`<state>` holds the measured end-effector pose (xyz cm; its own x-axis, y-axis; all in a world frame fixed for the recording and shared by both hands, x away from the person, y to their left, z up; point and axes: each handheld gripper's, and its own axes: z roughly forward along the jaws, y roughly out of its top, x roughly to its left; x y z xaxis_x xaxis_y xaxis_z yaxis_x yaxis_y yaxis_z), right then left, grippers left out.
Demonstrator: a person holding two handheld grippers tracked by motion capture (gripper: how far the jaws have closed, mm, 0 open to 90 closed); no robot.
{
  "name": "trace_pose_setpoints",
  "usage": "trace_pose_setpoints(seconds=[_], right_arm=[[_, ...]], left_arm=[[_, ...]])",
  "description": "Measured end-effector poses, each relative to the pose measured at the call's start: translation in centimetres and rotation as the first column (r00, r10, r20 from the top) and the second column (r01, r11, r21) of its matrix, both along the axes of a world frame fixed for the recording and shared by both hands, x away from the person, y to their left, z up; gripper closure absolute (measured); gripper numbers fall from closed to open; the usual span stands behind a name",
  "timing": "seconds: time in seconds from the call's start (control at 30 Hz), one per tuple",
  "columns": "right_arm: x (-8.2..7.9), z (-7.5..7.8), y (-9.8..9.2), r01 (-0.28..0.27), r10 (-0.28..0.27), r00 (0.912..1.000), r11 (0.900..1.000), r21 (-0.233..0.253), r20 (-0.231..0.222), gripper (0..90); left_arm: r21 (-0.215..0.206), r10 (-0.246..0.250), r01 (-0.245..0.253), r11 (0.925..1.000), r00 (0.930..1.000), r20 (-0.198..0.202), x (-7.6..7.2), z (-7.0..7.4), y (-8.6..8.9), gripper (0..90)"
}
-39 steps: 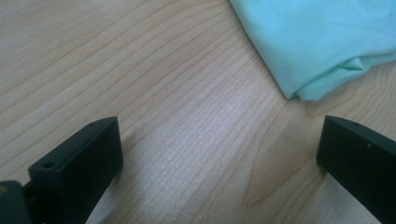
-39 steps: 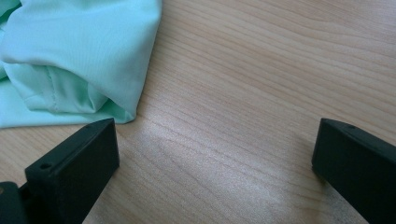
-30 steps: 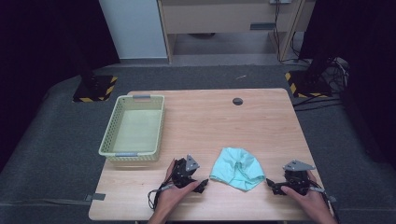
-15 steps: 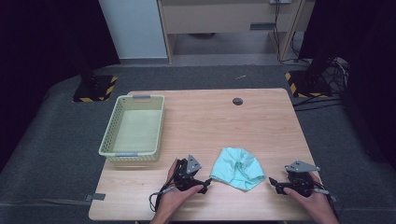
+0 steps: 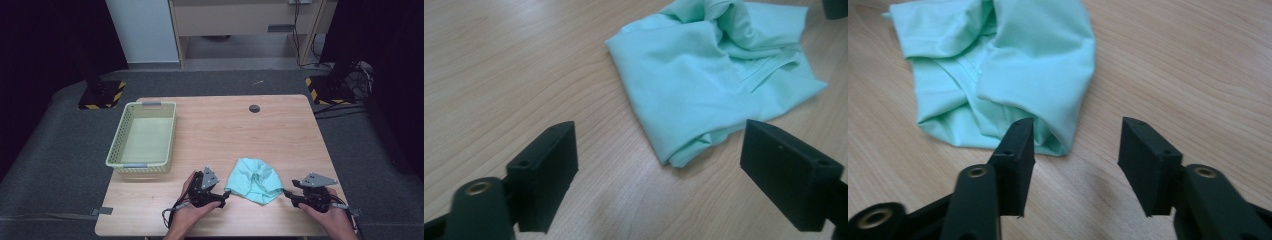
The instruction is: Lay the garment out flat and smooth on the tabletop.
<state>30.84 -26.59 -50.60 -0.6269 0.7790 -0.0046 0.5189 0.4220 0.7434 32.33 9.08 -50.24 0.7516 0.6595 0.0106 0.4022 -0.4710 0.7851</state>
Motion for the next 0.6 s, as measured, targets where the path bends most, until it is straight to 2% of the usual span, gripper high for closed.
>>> trace_pose_setpoints(seconds=[0.1, 0.27, 0.4, 0.6], right_arm=[[-0.1, 0.2, 0.4, -0.023, 0.023, 0.9997, 1.0, 0.003, 0.006, 55.0], [-0.3, 0.5, 1.2, -0.045, 0.045, 0.9989, 0.999, 0.003, 0.007, 58.3], [-0.1, 0.8, 2.0, -0.07, 0.07, 0.9975, 0.998, 0.004, 0.011, 57.8], [0.6, 0.7, 3.0, -0.093, 0.094, 0.9956, 0.996, -0.015, 0.009, 56.7]], left_arm=[[-0.003, -0.023, 0.023, 0.9997, 0.9997, 0.002, -0.3, 0.4, -0.3, 23.4], [0.001, -0.034, 0.034, 0.9994, 0.9994, -0.004, -0.5, 0.4, -0.8, 32.6], [0.001, -0.045, 0.045, 0.999, 0.999, -0.002, -0.6, 0.8, -1.4, 34.4], [0.013, -0.045, 0.045, 0.9989, 0.9988, -0.018, -0.1, 0.5, -2.1, 33.6]])
